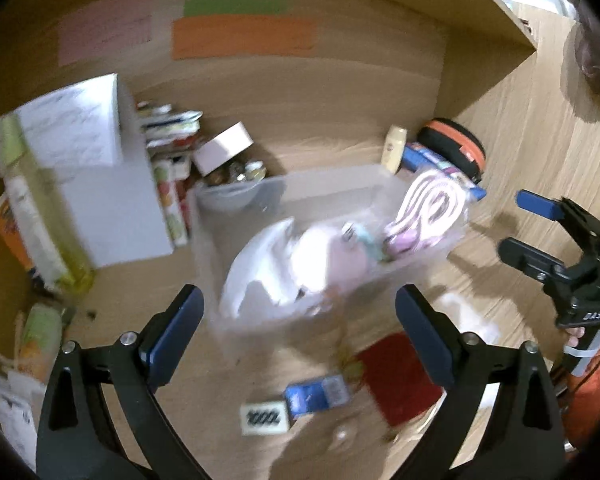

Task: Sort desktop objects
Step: 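Grasp the white domino tile with the left gripper while the right gripper grasps the black coiled spring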

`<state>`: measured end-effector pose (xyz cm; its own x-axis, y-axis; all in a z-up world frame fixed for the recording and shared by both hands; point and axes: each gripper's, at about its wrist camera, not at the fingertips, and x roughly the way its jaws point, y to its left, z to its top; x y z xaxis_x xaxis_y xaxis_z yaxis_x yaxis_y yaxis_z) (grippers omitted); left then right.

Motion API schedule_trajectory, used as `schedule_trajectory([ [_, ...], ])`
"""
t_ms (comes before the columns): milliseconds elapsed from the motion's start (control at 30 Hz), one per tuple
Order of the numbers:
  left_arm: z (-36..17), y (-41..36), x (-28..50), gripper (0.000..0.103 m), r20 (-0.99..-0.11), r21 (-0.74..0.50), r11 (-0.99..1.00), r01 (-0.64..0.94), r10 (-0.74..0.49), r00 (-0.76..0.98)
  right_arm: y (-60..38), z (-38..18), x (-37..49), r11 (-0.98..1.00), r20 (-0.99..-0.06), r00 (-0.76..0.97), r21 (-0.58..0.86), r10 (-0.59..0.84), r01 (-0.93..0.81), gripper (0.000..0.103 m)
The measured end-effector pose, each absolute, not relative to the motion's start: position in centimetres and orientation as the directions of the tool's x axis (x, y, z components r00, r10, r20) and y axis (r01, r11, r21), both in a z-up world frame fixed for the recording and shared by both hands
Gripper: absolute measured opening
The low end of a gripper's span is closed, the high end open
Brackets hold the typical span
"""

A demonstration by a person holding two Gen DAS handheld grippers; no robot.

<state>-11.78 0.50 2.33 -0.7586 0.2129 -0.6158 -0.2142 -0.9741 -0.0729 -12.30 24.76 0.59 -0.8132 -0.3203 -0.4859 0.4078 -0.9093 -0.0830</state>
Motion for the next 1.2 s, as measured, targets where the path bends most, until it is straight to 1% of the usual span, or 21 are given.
schedule_trajectory([
  [167,0.6,-1.5,-10.3,0.098,-0.640,-0.080,-0.984,-0.159,0.173,-0.749,25.7,-1.0,-10.7,-0.921,-0.508,-0.815,-0.097,-0.280,0.377,0.101],
  [500,-3.3,-3.2,-8.2,0.098,-0.715,-0.084,-0.991,-0.108,0.135,-0.686,28.3,-5.1,-9.6,-0.941,-0.605,-0.784,-0.163,-0.141,0.296,0.101],
  [733,-5.1,-3.5,-8.1,0.098,-0.751,-0.128,-0.987,-0.095,0.159,-0.641,28.6,-7.2,-8.8,-0.928,-0.651,-0.748,-0.186,-0.131,0.324,0.101],
  [767,-5.3,-3.4,-8.1,0.097,-0.754,-0.125,-0.988,-0.094,0.156,-0.638,28.5,-7.4,-8.8,-0.924,-0.655,-0.743,-0.187,-0.136,0.334,0.099],
  [833,-5.2,-3.2,-8.0,0.091,-0.749,-0.107,-0.989,-0.103,0.148,-0.646,28.2,-7.7,-8.5,-0.915,-0.658,-0.737,-0.186,-0.154,0.357,0.098],
  [867,-5.1,-3.0,-7.9,0.085,-0.746,-0.099,-0.989,-0.112,0.148,-0.649,28.0,-7.8,-8.5,-0.911,-0.661,-0.732,-0.186,-0.162,0.369,0.097],
  [900,-5.1,-2.8,-7.9,0.080,-0.748,-0.090,-0.988,-0.123,0.149,-0.647,27.9,-7.9,-8.4,-0.905,-0.665,-0.726,-0.183,-0.174,0.384,0.092],
  [967,-5.2,-2.4,-7.9,0.077,-0.752,-0.078,-0.987,-0.141,0.151,-0.642,27.5,-8.1,-8.5,-0.891,-0.676,-0.709,-0.175,-0.200,0.418,0.086],
  [1000,-5.3,-2.1,-8.0,0.075,-0.755,-0.067,-0.987,-0.148,0.147,-0.639,27.3,-8.2,-8.5,-0.883,-0.684,-0.699,-0.174,-0.210,0.435,0.081],
  [1033,-5.4,-2.0,-8.1,0.073,-0.759,-0.061,-0.986,-0.155,0.146,-0.634,27.0,-8.3,-8.5,-0.875,-0.691,-0.690,-0.176,-0.217,0.451,0.079],
  [1067,-5.5,-1.8,-8.3,0.068,-0.766,-0.053,-0.985,-0.161,0.144,-0.626,26.8,-8.4,-8.5,-0.865,-0.696,-0.682,-0.179,-0.225,0.468,0.076],
  [1133,-5.8,-1.6,-8.5,0.057,-0.775,-0.042,-0.986,-0.163,0.135,-0.617,26.2,-8.4,-8.3,-0.845,-0.696,-0.677,-0.193,-0.241,0.498,0.074],
  [1167,-6.0,-1.5,-8.8,0.048,-0.781,-0.027,-0.988,-0.152,0.116,-0.614,26.0,-8.4,-8.3,-0.838,-0.697,-0.674,-0.195,-0.247,0.509,0.073],
  [1200,-6.1,-1.5,-8.9,0.045,-0.786,-0.025,-0.987,-0.156,0.116,-0.608,25.8,-8.4,-8.2,-0.830,-0.699,-0.668,-0.195,-0.257,0.523,0.070],
])
